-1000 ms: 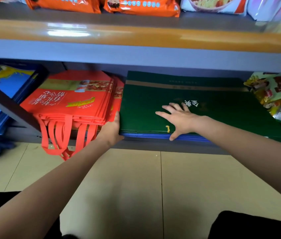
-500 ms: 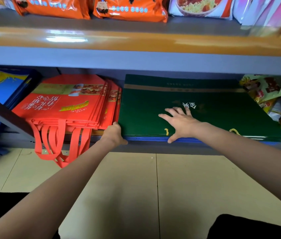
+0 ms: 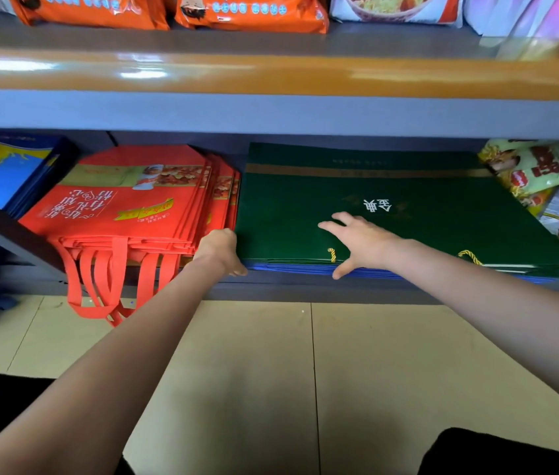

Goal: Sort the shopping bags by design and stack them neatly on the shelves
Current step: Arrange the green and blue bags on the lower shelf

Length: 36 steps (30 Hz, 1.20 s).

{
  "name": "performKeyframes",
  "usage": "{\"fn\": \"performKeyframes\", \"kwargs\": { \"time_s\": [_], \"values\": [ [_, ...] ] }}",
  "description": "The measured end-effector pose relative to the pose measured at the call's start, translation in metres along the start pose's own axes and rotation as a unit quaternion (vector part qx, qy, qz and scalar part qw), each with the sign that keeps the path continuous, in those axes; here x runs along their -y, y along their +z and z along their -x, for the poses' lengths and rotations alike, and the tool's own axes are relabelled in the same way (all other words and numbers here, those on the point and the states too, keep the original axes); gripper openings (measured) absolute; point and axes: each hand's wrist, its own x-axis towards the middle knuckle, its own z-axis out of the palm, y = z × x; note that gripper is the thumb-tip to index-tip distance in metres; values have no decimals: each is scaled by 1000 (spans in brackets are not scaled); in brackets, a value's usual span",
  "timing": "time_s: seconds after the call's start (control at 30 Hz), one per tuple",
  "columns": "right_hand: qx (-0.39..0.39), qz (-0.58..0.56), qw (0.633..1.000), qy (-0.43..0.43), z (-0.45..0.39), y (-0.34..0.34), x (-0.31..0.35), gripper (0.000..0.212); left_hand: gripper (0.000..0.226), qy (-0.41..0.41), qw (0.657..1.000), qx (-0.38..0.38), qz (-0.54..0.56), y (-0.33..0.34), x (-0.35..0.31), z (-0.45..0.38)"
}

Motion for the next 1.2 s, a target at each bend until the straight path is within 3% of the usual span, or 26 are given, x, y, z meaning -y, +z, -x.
{"fn": "performKeyframes", "kwargs": {
  "time_s": [0.17, 0.37, 0.5, 0.6, 0.73, 1.2],
  "values": [
    [-10, 111, 994, 8, 1, 13, 1, 101, 36, 6, 999, 48, 4, 13, 2, -3],
    [0, -2, 1000, -16, 9, -3, -15, 104, 77, 75, 990, 121, -7, -26, 27, -7],
    [26, -100, 995, 7, 15, -6, -31, 100, 85, 141, 988, 60, 26, -39, 29, -2],
    [42, -74, 996, 3, 13, -4, -28, 92, 88, 179, 982, 62, 0, -15, 17, -5],
    [39, -57, 998, -9, 12, -3, -25, 81, 90, 177, 981, 61, -47, -5, 11, -16],
    [37, -34, 998, -28, 11, 2, -16, 73, 77, 168, 985, 40, -13, 7, 17, -15]
  ]
}}
